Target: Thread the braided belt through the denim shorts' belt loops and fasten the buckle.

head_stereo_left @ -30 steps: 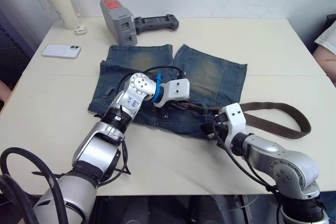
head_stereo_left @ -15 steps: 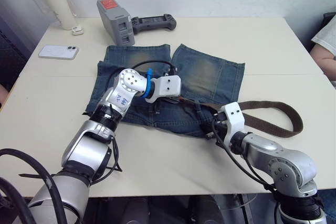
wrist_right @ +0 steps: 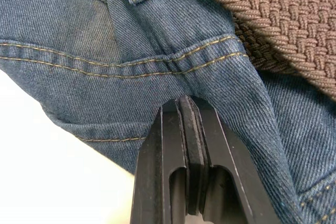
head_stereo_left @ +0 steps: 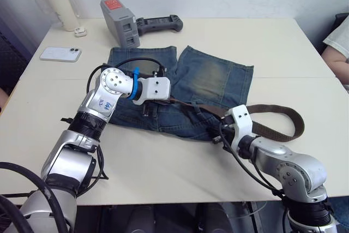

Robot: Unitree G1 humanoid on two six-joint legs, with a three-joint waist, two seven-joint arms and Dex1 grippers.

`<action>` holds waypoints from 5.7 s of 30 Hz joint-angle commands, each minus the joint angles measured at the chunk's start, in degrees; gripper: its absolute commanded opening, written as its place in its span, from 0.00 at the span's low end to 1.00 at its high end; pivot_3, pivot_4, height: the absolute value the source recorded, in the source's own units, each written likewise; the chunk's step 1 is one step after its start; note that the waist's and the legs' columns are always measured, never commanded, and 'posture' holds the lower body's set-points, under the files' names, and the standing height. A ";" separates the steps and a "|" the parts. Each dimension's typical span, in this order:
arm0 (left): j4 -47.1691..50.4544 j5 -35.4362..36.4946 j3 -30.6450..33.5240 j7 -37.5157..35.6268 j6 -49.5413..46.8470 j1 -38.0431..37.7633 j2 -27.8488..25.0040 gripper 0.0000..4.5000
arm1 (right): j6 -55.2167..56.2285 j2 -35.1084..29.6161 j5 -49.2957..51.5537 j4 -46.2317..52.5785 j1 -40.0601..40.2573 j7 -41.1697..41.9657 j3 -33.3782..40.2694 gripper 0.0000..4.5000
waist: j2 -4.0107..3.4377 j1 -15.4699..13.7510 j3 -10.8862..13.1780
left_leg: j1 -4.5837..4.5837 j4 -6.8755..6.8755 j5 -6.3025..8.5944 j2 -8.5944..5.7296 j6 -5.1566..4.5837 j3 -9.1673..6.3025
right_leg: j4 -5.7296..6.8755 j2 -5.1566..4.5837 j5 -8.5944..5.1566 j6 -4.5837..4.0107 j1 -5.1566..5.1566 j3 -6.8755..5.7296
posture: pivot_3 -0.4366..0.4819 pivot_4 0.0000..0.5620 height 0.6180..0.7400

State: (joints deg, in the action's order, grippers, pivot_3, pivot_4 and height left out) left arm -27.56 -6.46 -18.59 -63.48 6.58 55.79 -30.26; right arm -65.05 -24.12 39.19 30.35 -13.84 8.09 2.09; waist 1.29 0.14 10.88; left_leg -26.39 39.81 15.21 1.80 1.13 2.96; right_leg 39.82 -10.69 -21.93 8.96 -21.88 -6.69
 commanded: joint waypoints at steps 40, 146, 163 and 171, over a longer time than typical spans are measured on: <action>11.99 18.38 15.04 -15.61 -25.82 -3.29 -15.72 1.00 | -4.21 -9.85 3.76 8.64 -7.79 11.17 4.74 0.00 | 0.01 -0.21 0.00 | -0.06 -0.02 0.00 -0.01 0.00 0.01 | -0.01 -0.01 0.00 0.00 -0.05 0.00 | 0.48 0.27 0.38; 36.52 31.71 12.15 13.01 -51.33 -10.22 1.96 1.00 | -27.45 27.85 26.11 -13.76 -27.19 -29.47 65.81 0.98 | -0.13 0.10 -0.05 | -0.27 -0.11 -0.01 -0.02 0.16 0.18 | 0.28 0.00 -0.02 -0.03 -0.55 0.34 | 0.48 0.27 0.38; 35.11 30.09 11.39 13.57 -49.19 -10.15 0.76 1.00 | -15.83 25.28 42.87 -21.40 -21.25 -39.03 55.89 0.98 | -0.13 0.24 -0.06 | -0.32 -0.13 -0.02 0.02 0.14 0.36 | 0.34 0.00 -0.02 -0.04 -0.74 0.49 | 0.48 0.27 0.38; 35.83 30.26 11.73 14.44 -49.77 -10.25 0.25 1.00 | -3.40 20.44 44.11 -28.68 -16.86 -35.33 47.49 0.98 | -0.13 0.26 -0.06 | -0.32 -0.10 -0.01 0.03 0.13 0.38 | 0.34 0.00 -0.02 -0.04 -0.75 0.50 | 0.48 0.27 0.38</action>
State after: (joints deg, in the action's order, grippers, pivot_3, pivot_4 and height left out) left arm 6.28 23.97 -7.74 -49.43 -43.47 45.41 -29.40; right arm -71.74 -2.22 83.46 3.31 -31.74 -28.72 50.89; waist 1.16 0.40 10.82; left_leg -26.71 39.71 15.19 1.83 1.27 3.34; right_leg 40.16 -10.69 -21.95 8.93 -22.63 -6.18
